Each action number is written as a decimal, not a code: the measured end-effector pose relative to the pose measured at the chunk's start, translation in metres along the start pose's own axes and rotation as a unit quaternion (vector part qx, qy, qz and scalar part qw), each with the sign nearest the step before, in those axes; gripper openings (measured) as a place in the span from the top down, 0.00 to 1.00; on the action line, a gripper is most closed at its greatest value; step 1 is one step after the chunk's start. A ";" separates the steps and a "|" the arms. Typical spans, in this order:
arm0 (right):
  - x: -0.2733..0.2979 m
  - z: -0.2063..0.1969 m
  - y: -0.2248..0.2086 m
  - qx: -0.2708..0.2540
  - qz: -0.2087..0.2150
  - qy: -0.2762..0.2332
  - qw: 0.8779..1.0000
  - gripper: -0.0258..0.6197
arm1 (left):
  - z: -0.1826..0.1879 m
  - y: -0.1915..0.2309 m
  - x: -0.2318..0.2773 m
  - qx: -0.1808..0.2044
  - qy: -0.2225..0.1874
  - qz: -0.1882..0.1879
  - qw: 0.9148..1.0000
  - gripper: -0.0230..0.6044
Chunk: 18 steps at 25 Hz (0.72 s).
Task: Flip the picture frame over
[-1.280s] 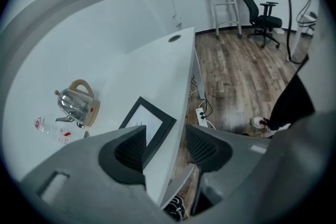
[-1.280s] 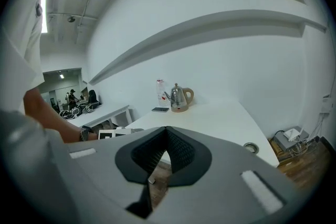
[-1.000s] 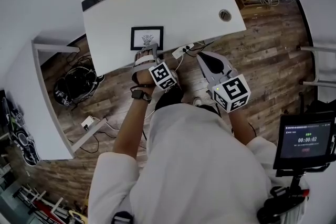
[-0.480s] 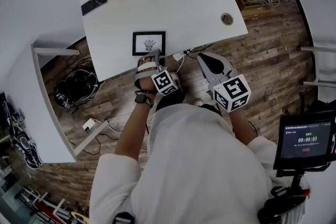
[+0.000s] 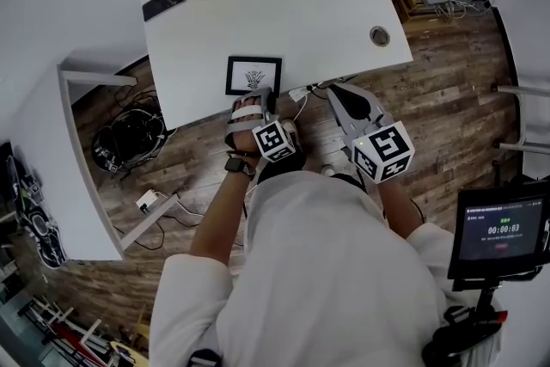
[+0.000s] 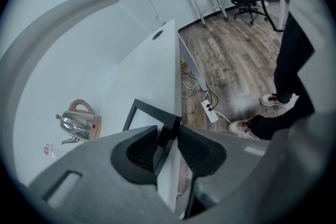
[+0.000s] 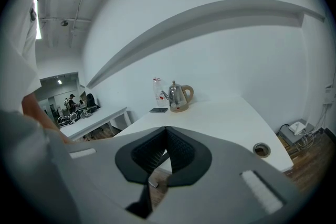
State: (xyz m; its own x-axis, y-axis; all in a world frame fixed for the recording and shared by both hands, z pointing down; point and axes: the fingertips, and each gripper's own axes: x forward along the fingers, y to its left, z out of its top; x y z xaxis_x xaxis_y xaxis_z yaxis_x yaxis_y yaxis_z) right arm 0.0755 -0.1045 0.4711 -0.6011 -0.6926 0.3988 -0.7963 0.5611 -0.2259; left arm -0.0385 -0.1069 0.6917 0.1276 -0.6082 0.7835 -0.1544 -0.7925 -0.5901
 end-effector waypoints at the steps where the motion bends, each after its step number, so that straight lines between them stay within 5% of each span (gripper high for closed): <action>1: 0.000 0.000 0.000 0.002 0.001 -0.001 1.000 0.96 | 0.000 0.000 -0.001 -0.002 0.000 0.001 1.000 0.77; 7: 0.002 0.001 0.002 0.010 0.003 -0.004 1.000 0.96 | 0.005 0.010 -0.008 -0.021 -0.023 0.002 1.000 0.79; 18: 0.006 0.005 0.000 0.013 0.008 -0.006 1.000 0.96 | 0.030 0.071 -0.037 -0.134 -0.085 0.013 0.987 0.84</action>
State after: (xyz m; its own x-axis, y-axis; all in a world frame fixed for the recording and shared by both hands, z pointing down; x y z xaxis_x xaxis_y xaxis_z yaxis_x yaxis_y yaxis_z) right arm 0.0710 -0.1107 0.4694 -0.6146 -0.6886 0.3849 -0.7878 0.5604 -0.2555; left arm -0.0249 -0.1421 0.6155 0.2800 -0.6445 0.7115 -0.4112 -0.7502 -0.5177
